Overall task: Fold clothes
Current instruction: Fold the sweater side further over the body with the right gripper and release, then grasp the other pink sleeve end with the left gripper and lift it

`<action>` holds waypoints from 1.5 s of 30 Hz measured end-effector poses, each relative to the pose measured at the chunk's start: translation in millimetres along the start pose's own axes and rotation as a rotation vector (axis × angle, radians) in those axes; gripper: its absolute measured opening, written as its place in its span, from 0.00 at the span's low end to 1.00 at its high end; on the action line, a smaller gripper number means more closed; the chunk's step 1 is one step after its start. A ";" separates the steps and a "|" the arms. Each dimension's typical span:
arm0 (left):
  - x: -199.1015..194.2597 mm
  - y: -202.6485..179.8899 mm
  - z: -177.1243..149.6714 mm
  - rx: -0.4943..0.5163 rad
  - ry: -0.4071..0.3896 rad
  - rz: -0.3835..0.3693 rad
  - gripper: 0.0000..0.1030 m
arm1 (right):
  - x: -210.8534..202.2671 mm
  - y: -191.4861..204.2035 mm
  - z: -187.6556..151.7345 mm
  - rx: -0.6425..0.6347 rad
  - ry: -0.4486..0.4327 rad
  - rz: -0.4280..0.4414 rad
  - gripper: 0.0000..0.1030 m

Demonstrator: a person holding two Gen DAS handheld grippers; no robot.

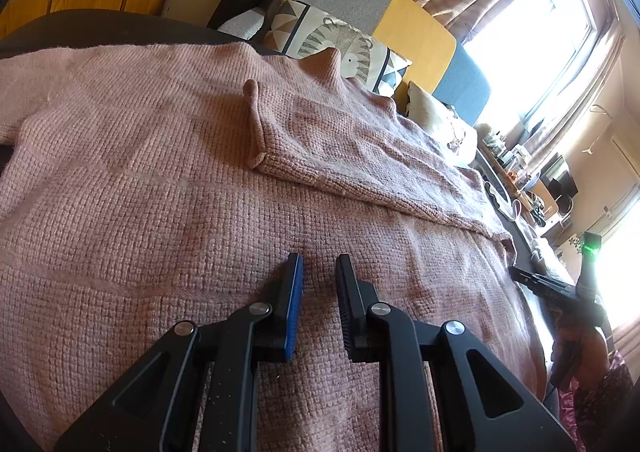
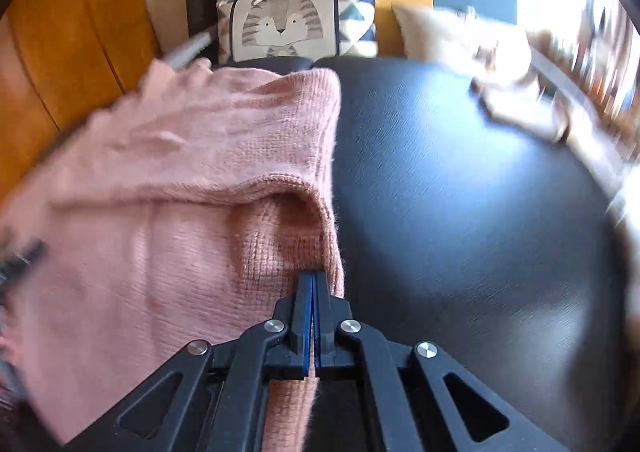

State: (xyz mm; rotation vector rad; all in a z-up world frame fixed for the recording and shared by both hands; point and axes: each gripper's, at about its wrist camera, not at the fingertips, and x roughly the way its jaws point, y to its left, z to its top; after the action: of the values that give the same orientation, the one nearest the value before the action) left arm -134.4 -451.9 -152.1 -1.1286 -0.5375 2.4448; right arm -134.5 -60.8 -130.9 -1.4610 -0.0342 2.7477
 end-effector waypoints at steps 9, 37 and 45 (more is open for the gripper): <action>0.4 -0.3 -1.4 -0.005 -0.003 -0.003 0.18 | -16.2 -35.4 -8.3 0.190 -0.022 0.186 0.15; 1.5 1.3 -1.4 -0.027 -0.005 -0.026 0.18 | 10.0 128.3 50.7 -0.014 -0.100 0.286 0.20; -9.5 12.6 8.7 -0.113 0.016 -0.043 0.18 | 49.3 156.4 46.1 -0.060 -0.084 0.214 0.20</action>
State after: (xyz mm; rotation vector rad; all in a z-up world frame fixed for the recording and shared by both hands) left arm -137.8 -468.8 -147.1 -1.1677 -0.6956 2.3923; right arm -202.7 -215.5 -151.1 -1.4402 0.0415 3.0022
